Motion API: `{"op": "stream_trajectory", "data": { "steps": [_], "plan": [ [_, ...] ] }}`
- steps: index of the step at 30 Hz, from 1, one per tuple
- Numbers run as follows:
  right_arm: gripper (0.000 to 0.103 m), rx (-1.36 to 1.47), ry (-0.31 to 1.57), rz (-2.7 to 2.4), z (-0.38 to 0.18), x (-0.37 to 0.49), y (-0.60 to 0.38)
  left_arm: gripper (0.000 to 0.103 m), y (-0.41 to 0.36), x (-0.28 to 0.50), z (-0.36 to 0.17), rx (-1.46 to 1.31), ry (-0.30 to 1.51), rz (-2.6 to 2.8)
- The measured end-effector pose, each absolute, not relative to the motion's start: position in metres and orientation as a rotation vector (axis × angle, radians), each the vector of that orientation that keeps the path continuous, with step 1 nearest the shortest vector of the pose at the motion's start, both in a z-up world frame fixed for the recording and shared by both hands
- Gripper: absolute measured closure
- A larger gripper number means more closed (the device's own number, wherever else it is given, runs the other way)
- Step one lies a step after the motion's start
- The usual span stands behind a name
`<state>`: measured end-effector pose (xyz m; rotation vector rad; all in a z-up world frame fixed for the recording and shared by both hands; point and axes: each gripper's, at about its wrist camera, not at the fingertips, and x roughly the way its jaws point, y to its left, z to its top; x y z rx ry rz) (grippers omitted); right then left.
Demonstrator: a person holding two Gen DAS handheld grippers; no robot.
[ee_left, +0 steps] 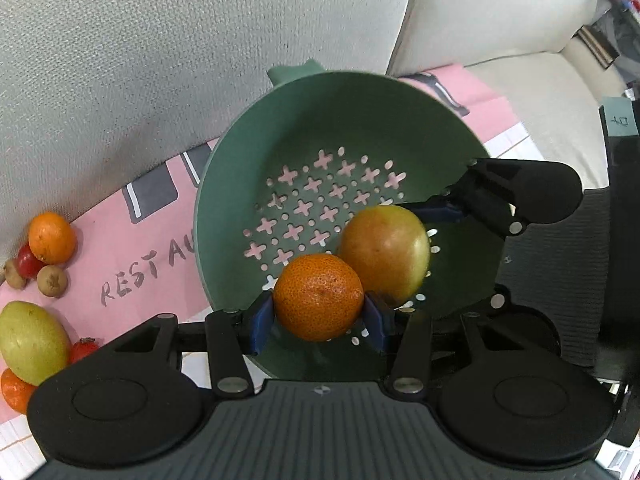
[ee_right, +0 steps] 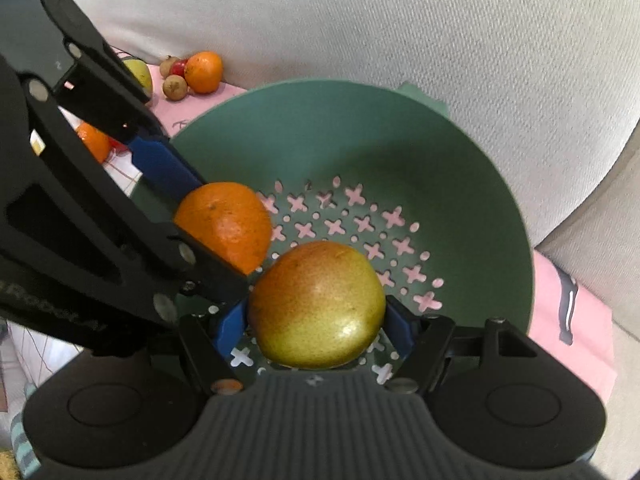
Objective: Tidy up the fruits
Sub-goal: 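Open both tools to drop the tangerine and apple into the colander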
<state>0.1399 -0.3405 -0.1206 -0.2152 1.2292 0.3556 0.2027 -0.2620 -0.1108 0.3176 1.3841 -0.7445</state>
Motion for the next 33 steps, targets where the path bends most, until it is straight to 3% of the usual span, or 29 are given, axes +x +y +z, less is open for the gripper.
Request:
{"op": "stream_trajectory", "data": {
  "steps": [11,15,18,33],
  "plan": [
    [0.033,-0.173,1.262,0.329,-0.123,0.137,-0.342,0.046,-0.271,0.205,-0.112,0.360,1.403,-0.695],
    [0.020,-0.105,1.234,0.346,-0.116,0.138,-0.344,0.043,-0.270,0.203,-0.107,0.348,1.404,-0.706],
    [0.016,-0.117,1.219,0.343,-0.109,0.134,-0.339,0.041,-0.265,0.196,-0.095,0.345,1.371,-0.716],
    [0.015,-0.034,1.064,0.184,-0.053,0.097,-0.328,0.038,-0.184,0.147,-0.009,0.312,1.103,-0.657]
  ]
}}
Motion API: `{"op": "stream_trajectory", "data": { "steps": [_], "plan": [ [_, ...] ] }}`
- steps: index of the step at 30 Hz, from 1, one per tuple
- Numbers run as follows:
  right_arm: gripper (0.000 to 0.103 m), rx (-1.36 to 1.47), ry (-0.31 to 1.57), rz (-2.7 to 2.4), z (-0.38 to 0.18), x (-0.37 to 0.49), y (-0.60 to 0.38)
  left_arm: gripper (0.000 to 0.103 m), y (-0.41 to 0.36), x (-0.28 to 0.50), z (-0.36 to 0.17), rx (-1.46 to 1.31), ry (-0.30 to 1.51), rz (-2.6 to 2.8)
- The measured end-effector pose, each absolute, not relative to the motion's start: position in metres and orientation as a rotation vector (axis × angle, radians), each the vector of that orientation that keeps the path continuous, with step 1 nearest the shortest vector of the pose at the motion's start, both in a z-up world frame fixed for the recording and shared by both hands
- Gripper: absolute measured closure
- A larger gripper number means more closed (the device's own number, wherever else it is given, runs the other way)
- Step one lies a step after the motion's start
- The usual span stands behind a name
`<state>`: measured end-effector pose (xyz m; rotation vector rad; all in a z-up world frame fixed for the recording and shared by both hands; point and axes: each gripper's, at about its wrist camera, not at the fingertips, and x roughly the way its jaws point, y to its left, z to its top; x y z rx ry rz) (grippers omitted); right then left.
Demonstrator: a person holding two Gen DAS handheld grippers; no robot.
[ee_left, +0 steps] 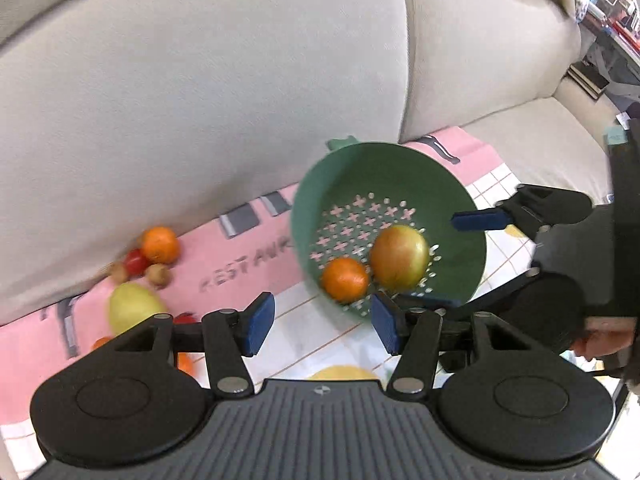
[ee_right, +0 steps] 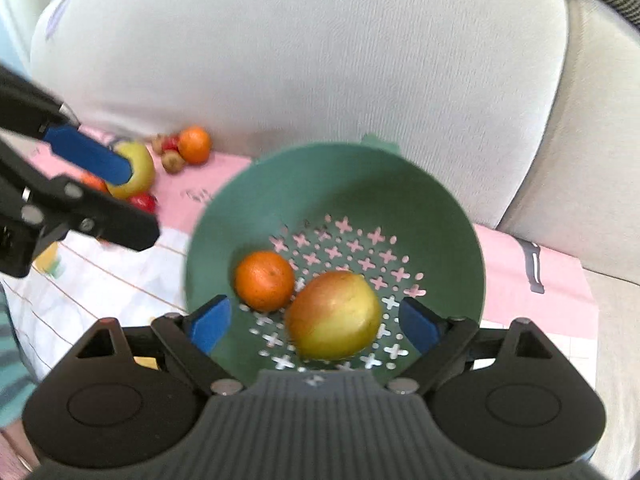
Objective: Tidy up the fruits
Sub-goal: 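Open both tools to drop the tangerine and apple into the colander, then grasp a tangerine with the left tool while the right tool grasps another tangerine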
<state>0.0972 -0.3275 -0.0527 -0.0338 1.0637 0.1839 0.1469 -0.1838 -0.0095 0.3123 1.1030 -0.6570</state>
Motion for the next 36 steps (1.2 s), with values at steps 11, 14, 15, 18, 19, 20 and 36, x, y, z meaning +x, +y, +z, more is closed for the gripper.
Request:
{"op": "stream_trajectory", "data": {
  "steps": [11,14,15,18,19,20,36],
  "plan": [
    [0.015,0.078,0.851,0.143,-0.007,0.048,-0.272,0.034,-0.086,0.102,0.030,0.201,0.870,-0.539],
    [0.015,0.130,0.817,0.148,-0.005,0.034,-0.252,0.034,-0.061,0.090,0.034,0.208,0.810,-0.501],
    [0.015,0.143,0.809,0.148,-0.006,0.030,-0.246,0.034,-0.053,0.087,0.034,0.216,0.793,-0.487],
    [0.015,0.146,0.778,0.144,-0.011,0.019,-0.225,0.034,-0.035,0.079,0.032,0.221,0.776,-0.464],
    [0.015,0.145,0.778,0.143,-0.015,0.017,-0.219,0.034,-0.027,0.076,0.030,0.217,0.777,-0.458],
    [0.015,0.148,0.780,0.141,-0.019,0.015,-0.214,0.034,-0.022,0.074,0.029,0.214,0.782,-0.455],
    [0.020,0.099,0.832,0.194,-0.052,0.033,-0.165,0.039,0.005,0.099,-0.026,0.149,0.896,-0.398]
  ]
}}
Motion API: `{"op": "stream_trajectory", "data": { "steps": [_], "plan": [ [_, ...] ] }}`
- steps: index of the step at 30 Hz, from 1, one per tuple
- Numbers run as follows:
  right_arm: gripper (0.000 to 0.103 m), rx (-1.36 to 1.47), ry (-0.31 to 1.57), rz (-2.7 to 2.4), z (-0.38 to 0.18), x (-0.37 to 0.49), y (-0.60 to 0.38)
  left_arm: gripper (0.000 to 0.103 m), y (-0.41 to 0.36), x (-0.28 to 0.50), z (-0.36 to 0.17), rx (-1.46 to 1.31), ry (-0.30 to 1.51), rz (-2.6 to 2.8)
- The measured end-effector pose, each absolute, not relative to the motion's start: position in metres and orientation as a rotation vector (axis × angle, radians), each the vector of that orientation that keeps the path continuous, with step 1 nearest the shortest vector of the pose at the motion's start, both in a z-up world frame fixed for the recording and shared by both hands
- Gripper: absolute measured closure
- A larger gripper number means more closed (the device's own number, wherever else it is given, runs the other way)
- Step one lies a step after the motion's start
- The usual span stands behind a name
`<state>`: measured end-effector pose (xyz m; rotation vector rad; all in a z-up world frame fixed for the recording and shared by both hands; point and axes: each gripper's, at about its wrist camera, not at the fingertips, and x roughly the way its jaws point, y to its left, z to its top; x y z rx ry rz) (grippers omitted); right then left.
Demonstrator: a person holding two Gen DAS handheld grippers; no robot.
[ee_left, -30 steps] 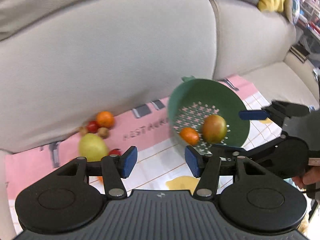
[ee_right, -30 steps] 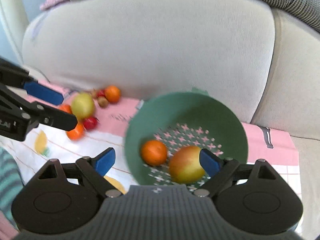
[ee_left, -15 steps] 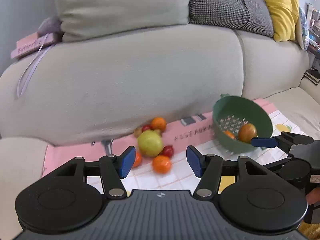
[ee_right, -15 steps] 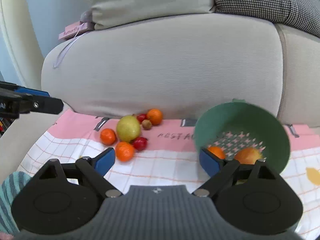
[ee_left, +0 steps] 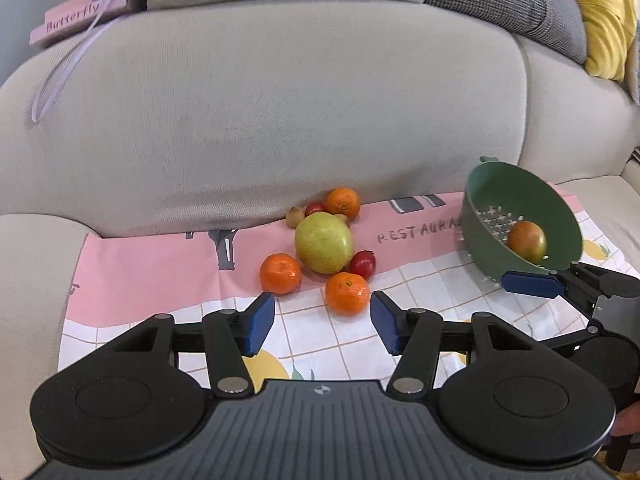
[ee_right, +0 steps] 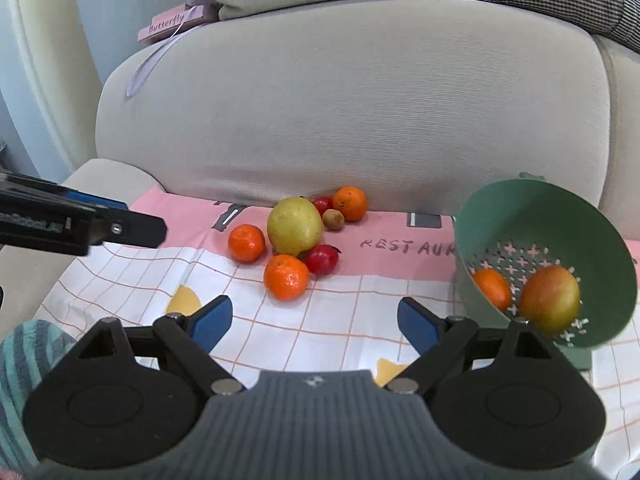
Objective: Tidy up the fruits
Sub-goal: 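Grasp a tangerine with the left tool while the right tool grasps another tangerine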
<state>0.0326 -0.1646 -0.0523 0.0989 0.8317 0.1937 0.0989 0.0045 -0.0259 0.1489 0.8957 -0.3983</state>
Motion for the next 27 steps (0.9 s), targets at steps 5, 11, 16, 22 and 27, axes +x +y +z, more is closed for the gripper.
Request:
{"op": "stream_trajectory", "data": {
  "steps": [5,11,16,22,27],
  "plan": [
    [0.027,0.091,0.858,0.200,-0.066,0.058,-0.154,0.045,0.005,0.121,-0.045,0.161,0.921,-0.387],
    [0.035,0.069,0.889,0.204,-0.084,0.091,-0.142,0.047,0.007,0.152,-0.070,0.145,0.970,-0.380],
    [0.042,0.047,0.926,0.221,-0.103,0.113,-0.132,0.049,0.009,0.177,-0.093,0.095,1.020,-0.380],
    [0.045,0.047,0.969,0.237,-0.123,0.128,-0.122,0.049,0.009,0.198,-0.115,0.077,1.048,-0.372],
    [0.049,0.050,0.988,0.245,-0.136,0.135,-0.116,0.049,0.006,0.209,-0.129,0.073,1.067,-0.378]
  ]
}}
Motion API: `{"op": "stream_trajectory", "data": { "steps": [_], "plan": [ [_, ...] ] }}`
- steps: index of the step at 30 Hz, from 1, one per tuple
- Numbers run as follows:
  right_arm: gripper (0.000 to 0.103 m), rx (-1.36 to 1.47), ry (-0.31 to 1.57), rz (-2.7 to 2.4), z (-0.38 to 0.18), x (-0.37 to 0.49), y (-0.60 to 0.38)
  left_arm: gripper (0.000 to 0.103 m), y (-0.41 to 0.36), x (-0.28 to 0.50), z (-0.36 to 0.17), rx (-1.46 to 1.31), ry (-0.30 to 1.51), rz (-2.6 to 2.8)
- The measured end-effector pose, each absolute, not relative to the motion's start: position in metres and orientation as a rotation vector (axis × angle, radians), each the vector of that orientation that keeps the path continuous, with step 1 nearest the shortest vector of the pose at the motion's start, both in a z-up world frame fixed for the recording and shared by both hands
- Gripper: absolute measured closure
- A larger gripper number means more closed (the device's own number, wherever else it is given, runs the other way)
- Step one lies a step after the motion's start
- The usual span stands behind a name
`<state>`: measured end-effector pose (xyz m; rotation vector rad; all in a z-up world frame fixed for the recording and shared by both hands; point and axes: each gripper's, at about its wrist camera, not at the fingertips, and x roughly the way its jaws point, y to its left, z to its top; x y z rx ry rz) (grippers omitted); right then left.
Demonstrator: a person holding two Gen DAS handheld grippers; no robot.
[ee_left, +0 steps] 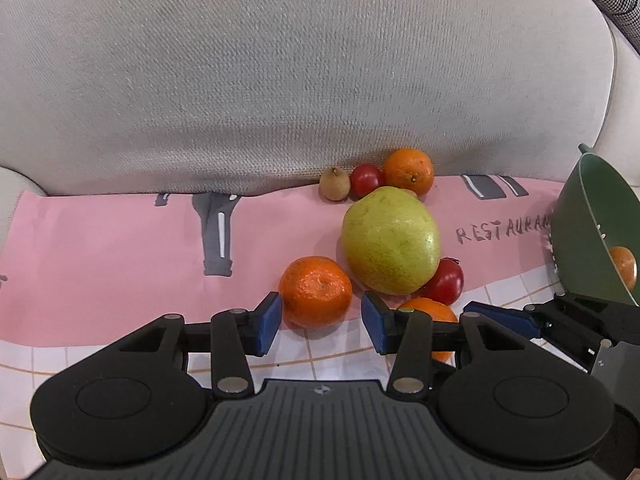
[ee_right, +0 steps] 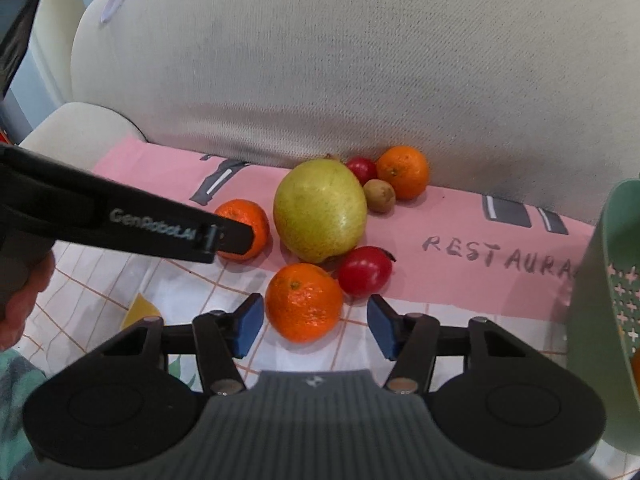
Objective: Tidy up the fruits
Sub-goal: 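Grasp a tangerine with the left tool while the right tool grasps another tangerine, then carry both tangerines over the green colander with both tools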
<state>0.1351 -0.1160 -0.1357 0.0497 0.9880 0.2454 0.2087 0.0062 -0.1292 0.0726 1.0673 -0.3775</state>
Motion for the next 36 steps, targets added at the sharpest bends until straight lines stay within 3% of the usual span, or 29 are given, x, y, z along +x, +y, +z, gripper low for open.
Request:
{"op": "stream_trajectory", "data": {
  "steps": [16,36],
  "plan": [
    [0.060,0.056,1.021,0.271,-0.145,0.142,-0.113,0.054,0.003,0.214,-0.137,0.083,1.067,-0.363],
    [0.060,0.013,0.916,0.301,-0.080,0.076,-0.136,0.054,0.003,0.137,-0.062,0.083,1.004,-0.346]
  ]
}}
